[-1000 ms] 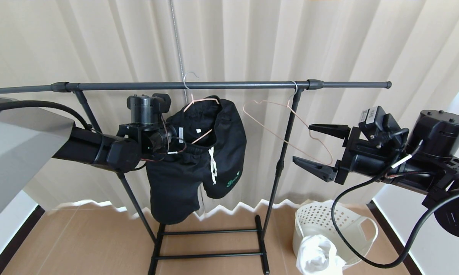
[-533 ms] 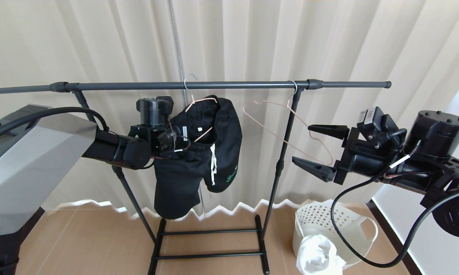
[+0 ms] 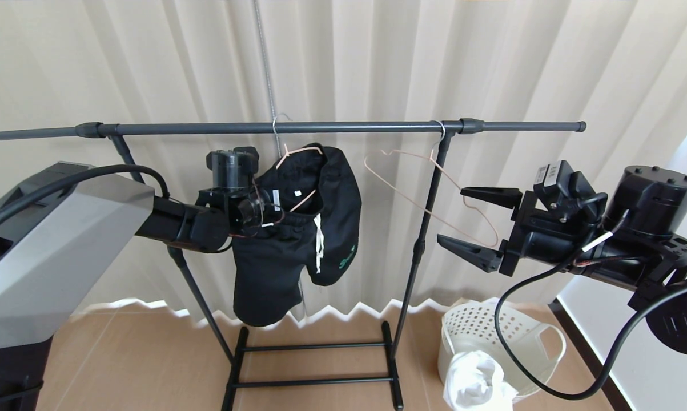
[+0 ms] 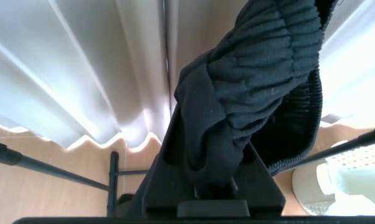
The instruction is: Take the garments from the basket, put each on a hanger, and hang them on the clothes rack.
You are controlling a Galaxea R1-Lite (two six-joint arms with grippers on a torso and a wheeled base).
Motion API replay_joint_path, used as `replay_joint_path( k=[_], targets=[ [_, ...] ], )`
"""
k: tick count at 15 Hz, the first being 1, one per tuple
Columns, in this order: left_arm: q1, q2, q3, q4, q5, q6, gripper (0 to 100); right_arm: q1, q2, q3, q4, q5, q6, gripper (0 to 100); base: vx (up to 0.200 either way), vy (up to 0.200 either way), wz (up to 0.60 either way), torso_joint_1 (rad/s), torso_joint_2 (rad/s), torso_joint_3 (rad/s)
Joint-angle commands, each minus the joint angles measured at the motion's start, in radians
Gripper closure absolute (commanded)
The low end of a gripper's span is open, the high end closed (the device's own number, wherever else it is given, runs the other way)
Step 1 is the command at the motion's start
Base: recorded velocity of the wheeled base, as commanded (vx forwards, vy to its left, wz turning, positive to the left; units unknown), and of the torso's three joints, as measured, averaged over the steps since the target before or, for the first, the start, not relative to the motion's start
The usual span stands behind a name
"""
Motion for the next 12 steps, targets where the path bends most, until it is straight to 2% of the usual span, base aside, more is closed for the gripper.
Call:
replay_joint_path(
  k=[1,4,7,10,12],
  targets=[
    [0.005,0.021,-0.015,0.0,-0.001,0.0,0,0.0,0.013,0.0,-0.004,0.0,-0.001,0,0.0,0.0,0.0,0.0,0.0,0.0],
    [0.005,0.007,0.006,0.002,0.0,-0.002,0,0.0,0.016,-0.002,-0.004,0.0,-0.001,0,0.0,0.0,0.0,0.0,0.0,0.0],
    [0.0,-0.088,0.107,0.002,0.002,0.003,0,0.0,0.007,0.0,-0.005,0.0,0.0,0,0.0,0.0,0.0,0.0,0.0,0.0],
    [-0.021,-0.32,0.321,0.002,0.002,0.07,0,0.0,-0.02,-0.006,-0.004,0.0,0.004,0,0.0,0.0,0.0,0.0,0.0,0.0],
    [-0.05,-0.464,0.436,0.002,0.003,0.075,0,0.0,-0.056,-0.011,-0.005,-0.043,0.045,0,0.0,0.0,0.0,0.0,0.0,0.0]
  ],
)
